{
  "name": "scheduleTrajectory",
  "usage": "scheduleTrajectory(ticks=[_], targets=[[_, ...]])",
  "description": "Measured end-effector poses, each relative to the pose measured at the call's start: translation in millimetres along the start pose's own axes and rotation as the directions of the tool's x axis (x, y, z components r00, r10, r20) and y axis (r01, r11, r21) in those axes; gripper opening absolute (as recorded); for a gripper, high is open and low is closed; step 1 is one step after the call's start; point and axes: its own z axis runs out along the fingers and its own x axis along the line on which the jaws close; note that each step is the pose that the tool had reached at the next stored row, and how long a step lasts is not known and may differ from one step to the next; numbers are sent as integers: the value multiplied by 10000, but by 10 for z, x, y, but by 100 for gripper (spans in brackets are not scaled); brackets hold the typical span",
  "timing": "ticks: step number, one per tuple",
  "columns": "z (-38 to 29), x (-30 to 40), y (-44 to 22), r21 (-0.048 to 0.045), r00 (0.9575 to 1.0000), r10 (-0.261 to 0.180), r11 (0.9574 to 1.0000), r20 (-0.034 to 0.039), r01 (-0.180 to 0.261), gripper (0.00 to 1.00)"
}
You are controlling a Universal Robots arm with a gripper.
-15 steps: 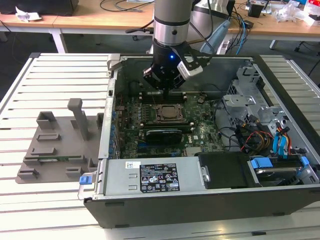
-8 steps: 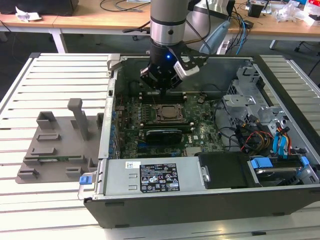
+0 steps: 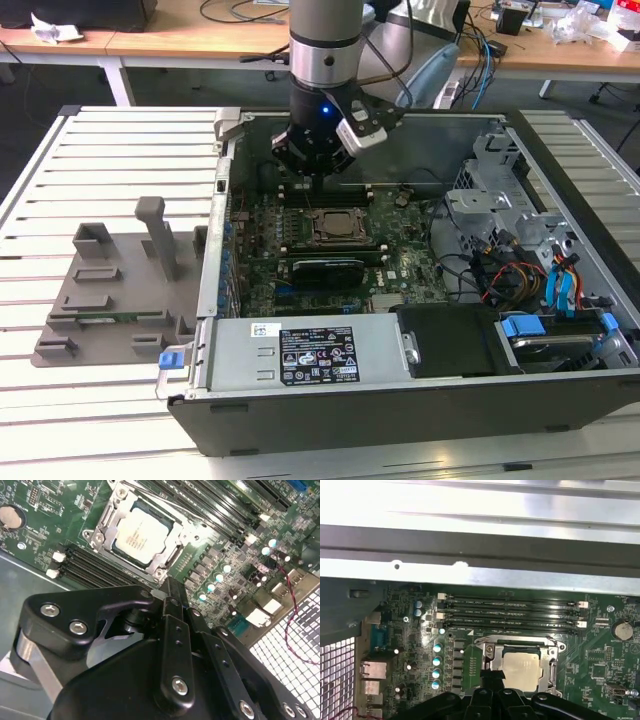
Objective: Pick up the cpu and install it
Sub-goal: 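Install the first cpu locking lever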
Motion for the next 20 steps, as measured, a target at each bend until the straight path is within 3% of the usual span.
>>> scheduleTrajectory(ticks=[5, 7, 10, 14, 20], targets=[[-2, 183, 28, 1, 10000, 1, 10000, -2, -1, 11], [-3, 220, 47, 2, 10000, 1, 10000, -2, -1, 11], [-4, 305, 115, 0, 10000, 2, 10000, -1, -2, 11], [-8, 302, 231, 2, 10000, -7, 10000, -2, 7, 11], [-6, 240, 228, 1, 10000, -7, 10000, -1, 7, 11]])
